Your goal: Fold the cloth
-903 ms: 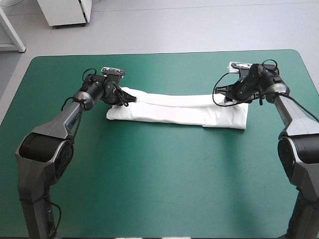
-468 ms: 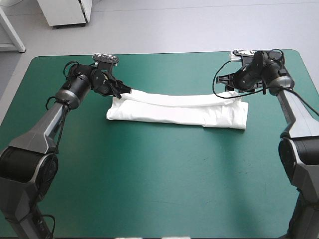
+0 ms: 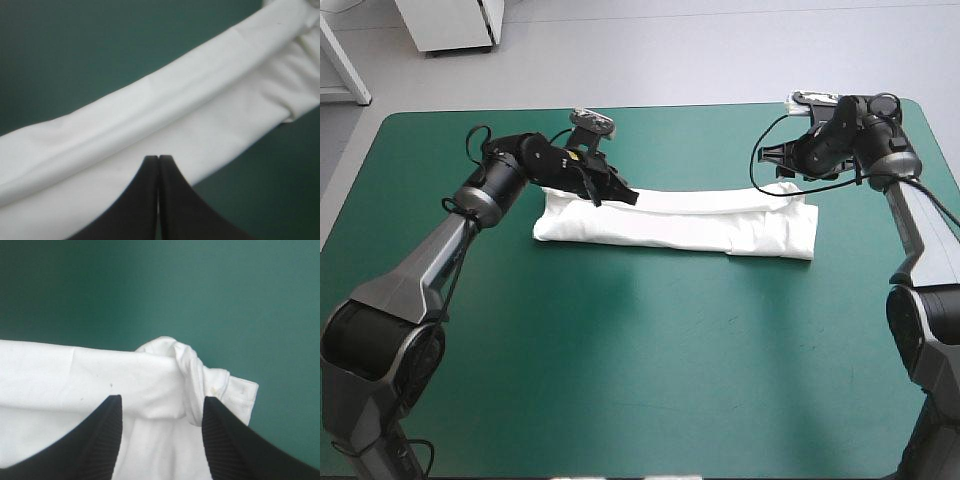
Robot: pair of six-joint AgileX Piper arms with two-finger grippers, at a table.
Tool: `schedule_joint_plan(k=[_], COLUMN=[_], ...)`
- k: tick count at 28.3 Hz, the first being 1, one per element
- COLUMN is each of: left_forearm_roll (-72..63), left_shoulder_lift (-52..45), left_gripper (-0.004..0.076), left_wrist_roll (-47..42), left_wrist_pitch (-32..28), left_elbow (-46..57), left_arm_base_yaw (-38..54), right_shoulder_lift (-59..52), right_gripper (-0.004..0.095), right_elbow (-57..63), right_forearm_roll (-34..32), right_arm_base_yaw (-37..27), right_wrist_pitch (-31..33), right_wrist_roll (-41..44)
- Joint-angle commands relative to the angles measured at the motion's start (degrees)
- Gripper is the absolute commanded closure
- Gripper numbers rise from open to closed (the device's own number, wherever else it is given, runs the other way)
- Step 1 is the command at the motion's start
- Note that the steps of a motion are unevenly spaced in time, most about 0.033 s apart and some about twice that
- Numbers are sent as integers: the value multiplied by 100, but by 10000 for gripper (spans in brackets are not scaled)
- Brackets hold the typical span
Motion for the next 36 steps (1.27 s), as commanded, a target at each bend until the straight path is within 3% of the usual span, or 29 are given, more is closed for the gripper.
schedule_joint_plan(k=[1,14,22,28,32,36], left_forearm_roll=[-244,-458,-685,-726,-715,-725], left_shoulder_lift=[-156,801,1139,1479,1510,1510], left_gripper=[733,733,733,733,733,733], left_wrist_roll=[74,102,395,366,366,366], left_wrist_pitch=[-457,-822,-1427,-1154,-1125,-1137], left_elbow=[-164,-164,-164,-164,-164,-164], left_arm_base_yaw=[-380,-766,-812,-812,-812,-812], right_shoulder_lift=[-407,-407,-407,-420,-428,-404], right_gripper=[448,466,515,517,492,358], right_elbow=[-189,-189,-189,-189,-189,105], right_forearm_roll=[-35,-24,15,37,609,1466], right_arm_base_yaw=[-53,-53,-53,-53,-393,-1251], right_wrist_pitch=[-126,-90,-90,1,172,537], right_wrist_roll=[-57,-57,-57,56,8,-330])
